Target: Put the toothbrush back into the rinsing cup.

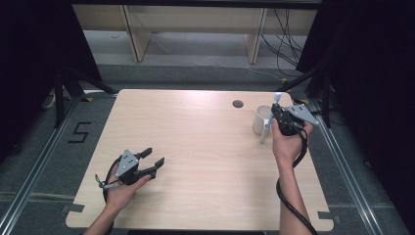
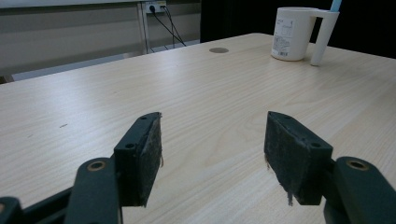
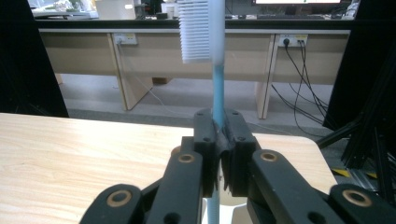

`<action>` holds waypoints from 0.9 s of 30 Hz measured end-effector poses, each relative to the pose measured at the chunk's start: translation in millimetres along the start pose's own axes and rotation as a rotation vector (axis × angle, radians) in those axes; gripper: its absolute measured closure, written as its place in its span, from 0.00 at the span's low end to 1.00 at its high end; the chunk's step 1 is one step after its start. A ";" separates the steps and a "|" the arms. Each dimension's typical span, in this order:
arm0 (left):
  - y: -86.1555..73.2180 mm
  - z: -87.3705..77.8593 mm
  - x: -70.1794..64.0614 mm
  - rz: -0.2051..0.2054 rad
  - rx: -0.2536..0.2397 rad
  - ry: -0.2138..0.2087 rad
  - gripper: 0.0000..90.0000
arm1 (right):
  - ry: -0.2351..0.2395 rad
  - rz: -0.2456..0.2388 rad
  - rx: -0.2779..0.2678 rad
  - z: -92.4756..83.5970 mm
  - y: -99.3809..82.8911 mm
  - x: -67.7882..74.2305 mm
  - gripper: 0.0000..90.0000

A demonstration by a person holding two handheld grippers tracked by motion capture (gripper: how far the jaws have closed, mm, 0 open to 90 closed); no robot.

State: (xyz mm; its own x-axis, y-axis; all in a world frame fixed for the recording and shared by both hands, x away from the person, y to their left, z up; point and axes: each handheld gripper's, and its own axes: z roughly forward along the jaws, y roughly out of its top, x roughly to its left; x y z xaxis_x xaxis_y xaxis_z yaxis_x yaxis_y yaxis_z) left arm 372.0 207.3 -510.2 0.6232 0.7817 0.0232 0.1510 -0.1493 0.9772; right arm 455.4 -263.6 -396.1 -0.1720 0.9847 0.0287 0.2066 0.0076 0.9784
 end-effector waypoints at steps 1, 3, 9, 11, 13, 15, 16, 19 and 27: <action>0.0 0.1 -0.3 0.001 0.000 -0.001 0.40 | -0.009 0.013 0.016 -0.8 -0.9 0.9 0.95; -0.1 0.2 -0.3 0.003 0.000 -0.003 0.40 | -0.001 0.002 0.009 0.7 -2.9 -0.7 0.95; -1.2 1.8 -1.0 -0.014 -0.015 -0.009 0.40 | -0.007 0.000 0.026 2.7 -9.5 -0.4 0.95; -1.2 1.9 -1.2 -0.014 -0.015 -0.009 0.40 | -0.002 0.005 0.025 4.1 -12.1 -0.1 0.95; -0.7 2.0 -0.8 -0.002 -0.015 -0.009 0.40 | -0.006 0.004 0.034 4.6 -14.4 -0.1 0.95; -0.2 1.0 -0.9 0.001 -0.001 -0.002 0.40 | -0.006 -0.001 0.032 5.8 -17.0 -0.1 0.95; -0.2 1.0 -1.0 0.000 -0.001 -0.003 0.40 | -0.003 0.011 0.043 5.7 -17.7 1.0 0.95; -0.3 1.0 -0.9 0.002 0.000 -0.003 0.40 | -0.003 0.000 0.046 7.3 -20.8 0.9 0.95; -0.4 1.0 -0.7 0.001 0.000 -0.002 0.40 | -0.010 0.021 0.074 8.7 -27.8 2.2 0.95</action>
State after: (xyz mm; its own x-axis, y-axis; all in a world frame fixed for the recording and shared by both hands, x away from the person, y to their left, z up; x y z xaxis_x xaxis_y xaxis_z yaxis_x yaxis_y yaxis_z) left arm 372.3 206.2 -510.8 0.6249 0.7804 0.0238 0.1504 -0.1502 0.9772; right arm 457.6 -260.2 -424.9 -0.1578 0.9864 0.0464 0.2805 -0.0003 0.9598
